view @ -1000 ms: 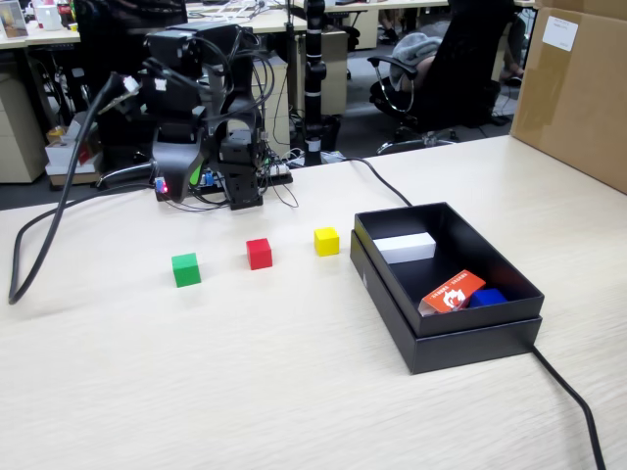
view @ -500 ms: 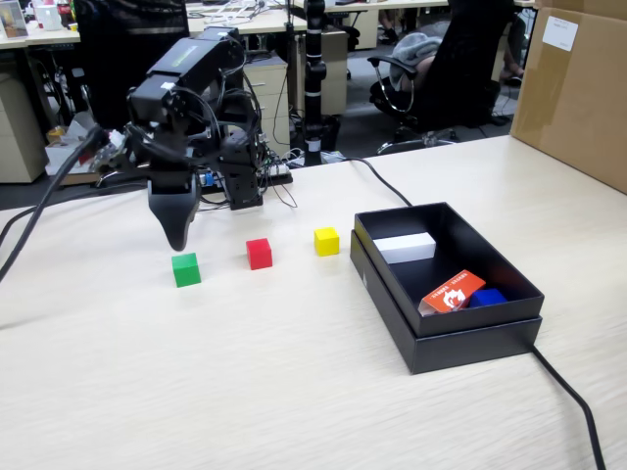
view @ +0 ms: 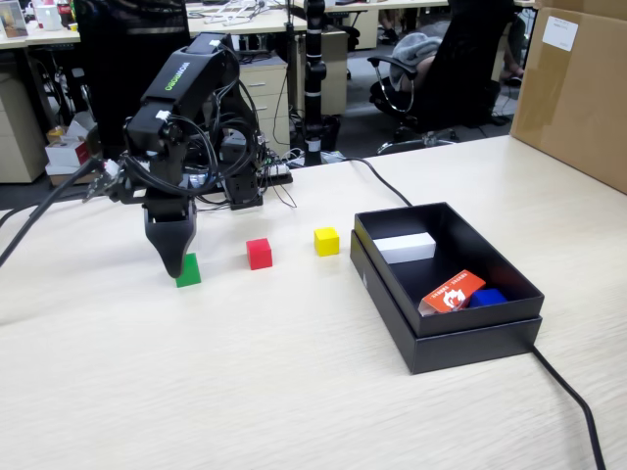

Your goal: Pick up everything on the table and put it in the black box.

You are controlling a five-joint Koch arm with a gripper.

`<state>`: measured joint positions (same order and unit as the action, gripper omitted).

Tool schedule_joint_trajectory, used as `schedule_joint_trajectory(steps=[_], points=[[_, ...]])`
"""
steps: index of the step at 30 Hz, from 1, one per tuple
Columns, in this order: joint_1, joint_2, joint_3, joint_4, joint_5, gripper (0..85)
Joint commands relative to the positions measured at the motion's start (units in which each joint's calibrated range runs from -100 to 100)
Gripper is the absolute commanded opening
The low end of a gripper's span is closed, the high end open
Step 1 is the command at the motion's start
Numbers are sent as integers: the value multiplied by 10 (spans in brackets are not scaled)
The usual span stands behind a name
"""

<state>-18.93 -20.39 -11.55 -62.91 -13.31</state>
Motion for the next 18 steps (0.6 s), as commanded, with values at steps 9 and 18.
schedule_joint_trajectory(steps=[9, 18], points=[[4, 32, 26, 12, 3, 457], [7, 56, 24, 37, 3, 408]])
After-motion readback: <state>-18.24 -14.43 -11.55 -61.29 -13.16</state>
